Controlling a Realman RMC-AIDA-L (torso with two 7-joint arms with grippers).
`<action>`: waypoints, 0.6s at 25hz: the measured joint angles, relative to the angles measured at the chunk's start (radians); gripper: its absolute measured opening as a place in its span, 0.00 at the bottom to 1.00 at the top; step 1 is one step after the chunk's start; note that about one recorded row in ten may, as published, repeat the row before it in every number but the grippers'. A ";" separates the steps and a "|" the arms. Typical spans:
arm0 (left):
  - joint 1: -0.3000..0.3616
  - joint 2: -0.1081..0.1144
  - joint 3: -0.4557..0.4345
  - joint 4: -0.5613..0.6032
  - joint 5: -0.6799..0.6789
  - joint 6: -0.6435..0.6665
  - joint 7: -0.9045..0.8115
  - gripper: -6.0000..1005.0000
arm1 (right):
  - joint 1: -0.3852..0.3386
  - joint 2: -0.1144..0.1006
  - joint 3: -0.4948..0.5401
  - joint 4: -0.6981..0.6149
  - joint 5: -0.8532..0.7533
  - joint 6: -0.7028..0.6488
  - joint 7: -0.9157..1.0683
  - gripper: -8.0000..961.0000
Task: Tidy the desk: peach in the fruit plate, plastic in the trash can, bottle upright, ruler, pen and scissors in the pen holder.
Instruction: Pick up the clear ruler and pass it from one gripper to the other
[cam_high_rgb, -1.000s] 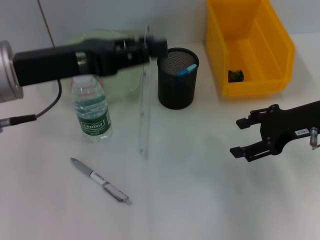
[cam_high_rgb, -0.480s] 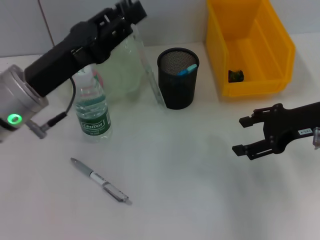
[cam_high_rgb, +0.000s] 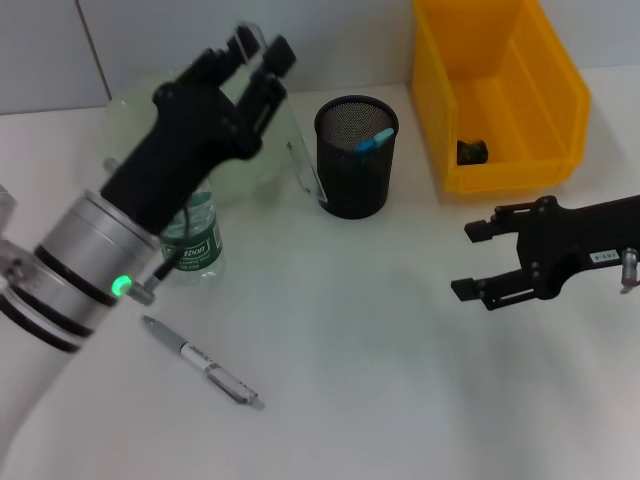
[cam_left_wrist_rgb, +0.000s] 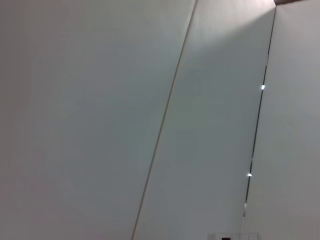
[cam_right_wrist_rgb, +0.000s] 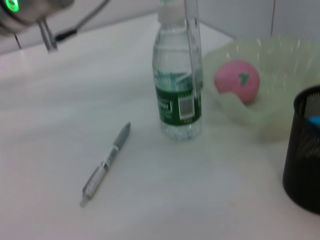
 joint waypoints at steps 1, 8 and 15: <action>0.006 0.000 0.034 0.006 -0.041 -0.002 0.040 0.42 | -0.007 0.000 0.001 -0.001 0.027 0.000 -0.014 0.86; 0.038 0.000 0.181 0.042 -0.228 -0.036 0.233 0.42 | -0.089 0.001 0.012 0.039 0.243 0.007 -0.173 0.86; 0.041 0.000 0.231 0.060 -0.339 -0.104 0.278 0.42 | -0.126 0.002 0.013 0.240 0.435 0.022 -0.384 0.86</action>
